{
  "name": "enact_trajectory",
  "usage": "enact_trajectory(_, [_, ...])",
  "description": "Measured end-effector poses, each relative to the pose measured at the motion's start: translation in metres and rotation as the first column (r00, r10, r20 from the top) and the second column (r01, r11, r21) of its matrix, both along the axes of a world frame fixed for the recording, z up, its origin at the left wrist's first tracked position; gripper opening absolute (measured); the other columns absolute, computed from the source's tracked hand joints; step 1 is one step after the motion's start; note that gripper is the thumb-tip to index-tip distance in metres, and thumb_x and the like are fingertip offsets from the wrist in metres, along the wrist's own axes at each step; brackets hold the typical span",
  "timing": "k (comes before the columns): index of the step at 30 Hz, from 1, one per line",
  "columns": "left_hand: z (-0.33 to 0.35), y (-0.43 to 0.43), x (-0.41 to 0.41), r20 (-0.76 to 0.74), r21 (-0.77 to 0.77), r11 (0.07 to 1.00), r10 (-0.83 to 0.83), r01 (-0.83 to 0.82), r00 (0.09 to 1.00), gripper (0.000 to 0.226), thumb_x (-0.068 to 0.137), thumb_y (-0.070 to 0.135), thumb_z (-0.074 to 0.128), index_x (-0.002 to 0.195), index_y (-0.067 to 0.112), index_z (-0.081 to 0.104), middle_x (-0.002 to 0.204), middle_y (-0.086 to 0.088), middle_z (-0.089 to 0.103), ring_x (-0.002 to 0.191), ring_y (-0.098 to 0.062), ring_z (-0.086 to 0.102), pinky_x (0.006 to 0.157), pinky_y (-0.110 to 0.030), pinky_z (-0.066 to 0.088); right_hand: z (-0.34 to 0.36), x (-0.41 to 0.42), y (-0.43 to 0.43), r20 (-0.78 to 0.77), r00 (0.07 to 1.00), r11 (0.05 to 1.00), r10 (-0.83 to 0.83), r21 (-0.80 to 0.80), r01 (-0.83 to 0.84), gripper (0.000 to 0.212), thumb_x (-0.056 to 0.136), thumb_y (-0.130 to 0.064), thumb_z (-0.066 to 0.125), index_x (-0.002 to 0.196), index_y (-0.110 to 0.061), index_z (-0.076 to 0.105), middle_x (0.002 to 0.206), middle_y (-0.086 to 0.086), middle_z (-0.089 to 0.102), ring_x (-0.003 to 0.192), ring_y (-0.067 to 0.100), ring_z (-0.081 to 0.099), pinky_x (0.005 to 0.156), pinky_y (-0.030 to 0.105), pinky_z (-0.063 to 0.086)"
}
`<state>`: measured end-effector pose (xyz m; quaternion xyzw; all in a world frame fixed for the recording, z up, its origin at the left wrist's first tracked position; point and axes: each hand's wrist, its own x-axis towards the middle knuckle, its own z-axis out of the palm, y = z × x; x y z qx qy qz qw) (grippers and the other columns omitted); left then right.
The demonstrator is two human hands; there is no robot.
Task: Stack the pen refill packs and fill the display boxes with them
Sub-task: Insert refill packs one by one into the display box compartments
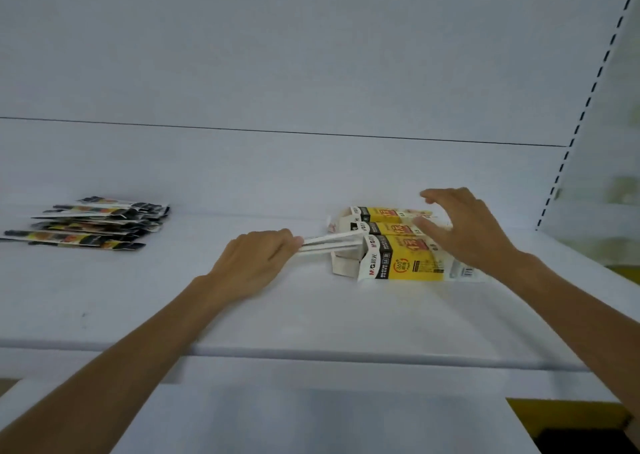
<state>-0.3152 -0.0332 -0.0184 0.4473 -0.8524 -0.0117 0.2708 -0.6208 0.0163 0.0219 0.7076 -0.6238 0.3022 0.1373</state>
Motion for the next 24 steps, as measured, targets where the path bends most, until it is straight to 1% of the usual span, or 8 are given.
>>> enact_trajectory(3, [-0.004,-0.002,-0.002,-0.005,-0.029,0.998,0.049,-0.049,0.999,0.051,0.084,0.056,0.016,0.08,0.016,0.048,0.073,-0.001,0.058,0.074,-0.024,0.054,0.067,-0.031,0.038,-0.031,-0.038,0.004,0.111,0.982,0.988,-0.154,0.048,0.15,0.037,0.094,-0.033,0.048,0.123,-0.011,0.054,0.123,0.008,0.056,0.117,0.025,0.043,0.096,0.039,0.032])
enact_trajectory(7, [0.0,-0.006,-0.011,0.094,-0.009,0.998,0.064,-0.063,0.994,0.036,0.096,0.048,0.028,0.076,0.023,0.046,0.072,0.003,0.055,0.072,-0.021,0.052,0.061,-0.029,0.033,-0.049,-0.046,0.001,0.375,0.92,0.992,-0.111,0.101,0.078,0.024,0.096,-0.025,0.041,0.101,-0.012,0.061,0.112,0.006,0.054,0.098,0.013,0.047,0.082,0.025,0.032])
enact_trajectory(11, [0.005,-0.012,-0.032,0.091,0.05,0.998,0.029,-0.034,0.995,0.037,0.097,0.044,0.028,0.08,0.02,0.05,0.074,0.003,0.053,0.074,-0.021,0.05,0.064,-0.03,0.034,-0.05,-0.045,-0.002,0.396,0.913,0.995,-0.097,0.045,0.086,0.022,0.095,-0.019,0.043,0.102,-0.009,0.061,0.107,0.002,0.051,0.095,0.013,0.049,0.081,0.025,0.034])
enact_trajectory(14, [0.007,-0.014,-0.053,-0.018,0.181,0.98,-0.077,0.079,0.997,0.042,0.086,0.038,0.023,0.1,0.018,0.057,0.087,0.001,0.06,0.084,-0.023,0.053,0.077,-0.034,0.039,-0.051,-0.046,-0.003,0.386,0.917,0.995,-0.101,0.028,0.097,0.022,0.095,-0.018,0.043,0.104,-0.008,0.06,0.105,0.001,0.049,0.095,0.014,0.049,0.081,0.025,0.035])
enact_trajectory(16, [0.008,-0.013,-0.073,-0.081,0.296,0.942,-0.139,0.157,0.987,0.028,0.091,0.026,0.032,0.111,0.02,0.05,0.093,0.001,0.059,0.081,-0.019,0.051,0.072,-0.031,0.039,-0.052,-0.047,-0.004,0.367,0.924,0.994,-0.104,0.023,0.103,0.022,0.096,-0.018,0.043,0.105,-0.007,0.06,0.103,0.0,0.048,0.094,0.014,0.049,0.08,0.025,0.034])
enact_trajectory(18, [0.01,-0.011,-0.092,-0.173,0.352,0.906,-0.185,0.236,0.967,0.017,0.09,0.012,0.044,0.106,0.019,0.043,0.101,0.002,0.057,0.088,-0.017,0.052,0.068,-0.022,0.039,-0.052,-0.047,-0.005,0.355,0.928,0.993,-0.114,0.027,0.111,0.023,0.096,-0.019,0.042,0.105,-0.008,0.06,0.103,0.0,0.048,0.093,0.013,0.049,0.079,0.025,0.034])
enact_trajectory(22, [0.007,-0.009,-0.106,-0.36,0.311,0.903,-0.177,0.296,0.916,0.014,0.086,0.007,0.055,0.095,0.017,0.051,0.105,0.007,0.058,0.105,-0.01,0.057,0.074,-0.007,0.042,-0.053,-0.048,-0.004,0.357,0.927,0.993,-0.115,0.026,0.113,0.027,0.095,-0.024,0.039,0.105,-0.01,0.06,0.105,0.0,0.049,0.093,0.014,0.051,0.077,0.027,0.039])
enact_trajectory(24, [0.006,-0.009,-0.099,-0.264,0.143,0.976,-0.121,0.163,0.957,0.013,0.087,0.021,0.058,0.099,0.017,0.055,0.104,0.008,0.055,0.1,-0.011,0.054,0.075,-0.011,0.04,-0.053,-0.049,-0.004,0.365,0.924,0.993,-0.111,0.014,0.114,0.024,0.095,-0.02,0.041,0.105,-0.01,0.06,0.105,-0.001,0.049,0.094,0.014,0.052,0.079,0.029,0.041])
